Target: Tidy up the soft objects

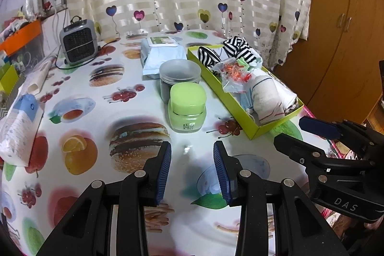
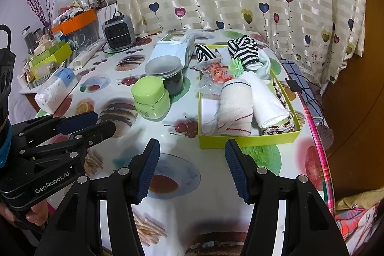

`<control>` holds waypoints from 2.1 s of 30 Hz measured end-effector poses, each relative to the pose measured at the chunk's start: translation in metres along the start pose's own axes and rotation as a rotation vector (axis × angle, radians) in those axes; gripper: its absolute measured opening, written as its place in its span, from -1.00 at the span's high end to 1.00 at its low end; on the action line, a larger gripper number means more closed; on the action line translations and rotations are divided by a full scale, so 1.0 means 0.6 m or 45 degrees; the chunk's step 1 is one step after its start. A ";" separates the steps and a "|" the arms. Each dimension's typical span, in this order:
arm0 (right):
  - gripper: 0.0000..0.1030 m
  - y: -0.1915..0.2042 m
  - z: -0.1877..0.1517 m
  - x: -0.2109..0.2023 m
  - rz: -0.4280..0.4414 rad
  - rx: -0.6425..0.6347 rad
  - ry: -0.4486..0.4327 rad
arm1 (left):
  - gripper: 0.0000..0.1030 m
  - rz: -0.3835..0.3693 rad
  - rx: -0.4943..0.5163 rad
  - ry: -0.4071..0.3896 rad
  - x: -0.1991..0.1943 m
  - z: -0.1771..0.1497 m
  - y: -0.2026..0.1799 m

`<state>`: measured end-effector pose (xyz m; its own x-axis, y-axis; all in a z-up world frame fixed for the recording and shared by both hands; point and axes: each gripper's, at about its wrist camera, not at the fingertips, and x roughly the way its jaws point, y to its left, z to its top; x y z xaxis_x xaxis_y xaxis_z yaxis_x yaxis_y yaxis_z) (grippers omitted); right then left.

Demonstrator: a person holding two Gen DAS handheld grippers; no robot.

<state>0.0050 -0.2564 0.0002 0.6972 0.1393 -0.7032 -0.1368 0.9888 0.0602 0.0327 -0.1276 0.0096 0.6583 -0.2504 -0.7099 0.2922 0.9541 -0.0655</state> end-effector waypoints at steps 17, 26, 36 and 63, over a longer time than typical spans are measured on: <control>-0.12 0.000 0.000 0.005 -0.001 0.001 0.008 | 0.33 -0.001 0.000 0.001 0.002 -0.001 0.000; -0.12 0.000 0.000 0.005 -0.002 0.000 0.008 | 0.33 -0.002 0.000 0.003 0.001 0.000 0.000; -0.12 0.000 0.000 0.008 -0.002 0.000 0.009 | 0.33 0.002 0.000 0.004 0.004 -0.002 0.000; -0.12 -0.004 -0.002 0.013 -0.004 0.001 0.014 | 0.33 -0.001 0.000 0.020 0.013 -0.009 -0.003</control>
<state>0.0099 -0.2576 -0.0064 0.6898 0.1358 -0.7112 -0.1340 0.9892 0.0589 0.0335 -0.1305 0.0002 0.6474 -0.2484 -0.7206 0.2925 0.9540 -0.0661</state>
